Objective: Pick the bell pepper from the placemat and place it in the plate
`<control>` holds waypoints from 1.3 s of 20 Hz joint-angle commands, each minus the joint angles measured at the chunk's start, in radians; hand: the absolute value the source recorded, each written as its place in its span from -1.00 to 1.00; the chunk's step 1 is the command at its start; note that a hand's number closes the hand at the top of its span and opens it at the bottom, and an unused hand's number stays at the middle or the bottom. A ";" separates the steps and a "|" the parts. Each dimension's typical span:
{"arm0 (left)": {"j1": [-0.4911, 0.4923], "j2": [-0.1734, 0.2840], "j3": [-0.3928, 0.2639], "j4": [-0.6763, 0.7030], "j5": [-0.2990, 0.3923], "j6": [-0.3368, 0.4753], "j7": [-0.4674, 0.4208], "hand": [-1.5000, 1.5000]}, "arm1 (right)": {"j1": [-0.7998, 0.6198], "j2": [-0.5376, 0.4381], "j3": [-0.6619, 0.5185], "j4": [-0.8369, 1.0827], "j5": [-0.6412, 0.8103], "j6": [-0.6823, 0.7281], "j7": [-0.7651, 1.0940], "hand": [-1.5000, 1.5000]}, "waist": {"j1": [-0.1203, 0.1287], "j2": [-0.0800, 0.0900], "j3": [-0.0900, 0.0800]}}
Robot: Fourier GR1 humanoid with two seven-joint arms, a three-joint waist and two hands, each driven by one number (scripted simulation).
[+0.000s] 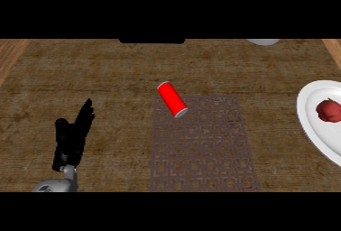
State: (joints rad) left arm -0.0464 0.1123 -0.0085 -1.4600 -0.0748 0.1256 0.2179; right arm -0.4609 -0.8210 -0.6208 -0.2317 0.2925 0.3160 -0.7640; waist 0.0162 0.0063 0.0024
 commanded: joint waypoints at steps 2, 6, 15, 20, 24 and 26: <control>-0.031 -0.021 -0.005 0.056 -0.014 0.008 -0.024 0.00 | -0.003 -0.038 0.002 0.044 -0.001 -0.020 0.004 -1.00 | 0.003 0.002 0.001; -0.024 -0.026 -0.018 -0.008 -0.023 0.018 0.020 0.00 | -0.028 -0.061 0.012 0.053 0.005 -0.022 0.029 -1.00 | 0.011 0.004 0.002; -0.039 -0.021 -0.013 -0.066 -0.025 0.023 0.103 0.00 | 0.052 -0.114 -0.033 0.087 -0.038 -0.017 -0.021 -1.00 | 0.007 0.004 0.004; 0.013 0.013 0.025 -0.022 0.007 -0.024 0.009 0.00 | 0.131 -0.085 -0.049 0.090 -0.059 -0.045 -0.107 -1.00 | 0.001 0.003 0.003; -0.008 -0.006 0.012 0.013 -0.013 -0.007 -0.002 0.00 | 0.099 -0.133 -0.066 0.101 -0.072 -0.049 -0.034 -1.00 | 0.005 0.007 0.005; 0.016 -0.014 0.008 -0.032 -0.002 -0.006 0.005 0.00 | 0.147 -0.136 -0.083 0.106 -0.085 -0.065 -0.073 -1.00 | 0.005 0.005 0.006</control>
State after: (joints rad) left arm -0.0281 0.0986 -0.0069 -1.4816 -0.0830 0.1196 0.2155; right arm -0.3528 -0.9363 -0.6836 -0.1341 0.2254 0.2550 -0.8202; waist 0.0241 0.0124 0.0075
